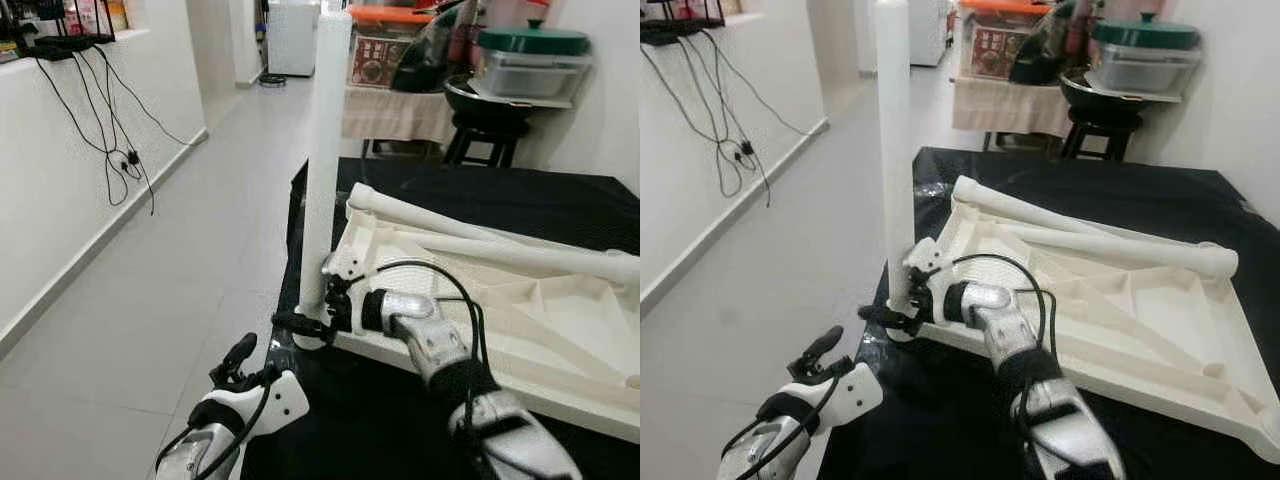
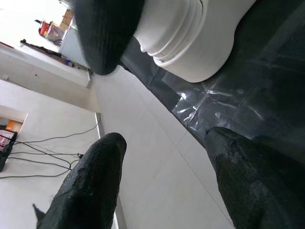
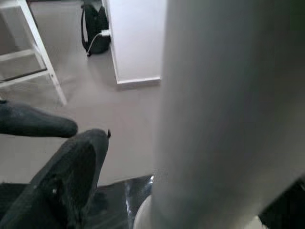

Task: Building children table

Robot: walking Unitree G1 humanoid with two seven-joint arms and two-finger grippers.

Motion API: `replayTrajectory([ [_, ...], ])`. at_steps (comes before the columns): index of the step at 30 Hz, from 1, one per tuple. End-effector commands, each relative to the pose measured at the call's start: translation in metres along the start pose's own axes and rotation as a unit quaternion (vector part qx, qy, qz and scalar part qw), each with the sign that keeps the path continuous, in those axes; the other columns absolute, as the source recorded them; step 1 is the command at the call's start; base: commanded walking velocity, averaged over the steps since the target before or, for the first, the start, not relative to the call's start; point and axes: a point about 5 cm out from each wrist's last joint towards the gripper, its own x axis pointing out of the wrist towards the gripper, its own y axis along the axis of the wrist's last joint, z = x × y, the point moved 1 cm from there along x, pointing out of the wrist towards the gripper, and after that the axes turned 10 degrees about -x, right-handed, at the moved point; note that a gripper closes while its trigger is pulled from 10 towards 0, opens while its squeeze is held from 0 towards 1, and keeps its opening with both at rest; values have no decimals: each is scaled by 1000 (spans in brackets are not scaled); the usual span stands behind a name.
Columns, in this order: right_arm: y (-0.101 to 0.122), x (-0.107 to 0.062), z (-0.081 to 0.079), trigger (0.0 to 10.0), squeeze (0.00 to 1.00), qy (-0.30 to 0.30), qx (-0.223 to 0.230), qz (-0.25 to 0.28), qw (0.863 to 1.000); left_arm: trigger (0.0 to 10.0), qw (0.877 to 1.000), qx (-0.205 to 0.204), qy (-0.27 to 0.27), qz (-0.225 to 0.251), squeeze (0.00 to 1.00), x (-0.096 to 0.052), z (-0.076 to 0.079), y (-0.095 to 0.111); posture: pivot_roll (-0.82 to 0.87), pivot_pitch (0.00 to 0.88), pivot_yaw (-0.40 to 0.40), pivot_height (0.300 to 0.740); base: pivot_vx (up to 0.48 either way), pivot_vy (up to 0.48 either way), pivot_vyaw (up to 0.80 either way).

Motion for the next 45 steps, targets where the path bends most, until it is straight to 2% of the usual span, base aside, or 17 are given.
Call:
replayTrajectory([
  [1, 7, 7, 0, 10000, 0, 17, -10, 1, 1000, 10000, 1000, 2, -2, -5, 0, -1, 0, -2, 98, 0, -59, 740, 0, 0, 0],
  [13, 24, 22, -10, 10000, 0, 107, -14, 28, 994, 10000, 1000, 2, -2, -5, 0, -3, -2, -4, 69, 0, -29, 740, 0, 0, 0],
  [14, 26, 23, -8, 8078, 0, 110, -12, 32, 993, 10000, 1000, 2, -2, -5, 0, -3, -2, -4, 67, 0, -28, 740, 0, 0, 0],
  [15, 29, 24, -7, 980, 0, 110, -9, 38, 993, 10000, 1000, 2, -1, -5, 0, -3, -2, -4, 63, 0, -26, 740, 0, 0, 0],
  [17, 30, 24, -6, 980, 0, 109, -7, 41, 993, 10000, 1000, 2, -1, -5, 0, -3, -2, -4, 63, 0, -26, 740, 0, 0, 0],
  [18, 31, 23, -5, 0, 0, 109, -5, 44, 993, 10000, 1000, 2, -1, -5, 0, -3, -3, -4, 63, 0, -25, 740, 0, 0, 0],
  [30, 23, 19, -6, 0, 0, 103, 3, 53, 993, 10000, 1000, 2, -1, -5, 0, -4, -3, -5, 62, 0, -25, 740, 0, 0, 0],
  [33, 9, 18, -6, 0, 0, 15, 19, 53, 998, 10000, 1000, 2, -1, -4, 0, -7, -3, -5, 65, 0, -30, 740, 0, 0, 0],
  [34, -1, 18, -9, 0, 0, -57, 36, 49, 997, 10000, 1000, 2, -1, -3, 0, -9, -4, -4, 77, 0, -40, 740, 0, 0, 0],
  [35, -1, 18, -9, 0, 0, -57, 36, 49, 997, 10000, 1000, 2, -1, -3, 0, -9, -4, -4, 77, 0, -40, 740, 0, 0, 0],
  [36, -8, 17, -10, 0, 0, -149, 56, 43, 986, 10000, 1000, 3, -1, -3, 0, -10, -4, -3, 77, 0, -40, 740, 0, 0, 0],
  [37, -17, 10, -11, 0, 0, -311, 99, 32, 945, 10000, 1000, 3, -1, -3, 0, -11, -5, -3, 87, 0, -42, 740, 0, 0, 0],
  [38, -17, 10, -11, 0, 0, -311, 99, 32, 945, 10000, 1000, 3, -1, -3, 0, -11, -5, -3, 87, 0, -42, 740, 0, 0, 0],
  [39, -24, -2, -12, 0, 0, -418, 131, 17, 899, 10000, 1000, 3, -1, -2, 0, -12, -5, -2, 87, 0, -42, 740, 0, 0, 0],
  [42, -27, 1, -31, 0, 0, -431, 145, 13, 890, 10000, 1000, -1, -4, -5, 0, -11, -5, -3, 98, 0, -38, 740, 0, 0, 0],
  [44, -29, 6, -41, 0, 0, -421, 153, 12, 894, 10000, 1000, 18, 0, 4, 0, -10, -5, 0, 87, 0, -26, 740, 0, 0, 0],
  [45, -24, 11, -37, 0, 0, -397, 129, 20, 909, 10000, 1000, 21, -3, 9, 0, -9, -4, 2, 90, 0, -31, 740, 0, 0, 0],
])
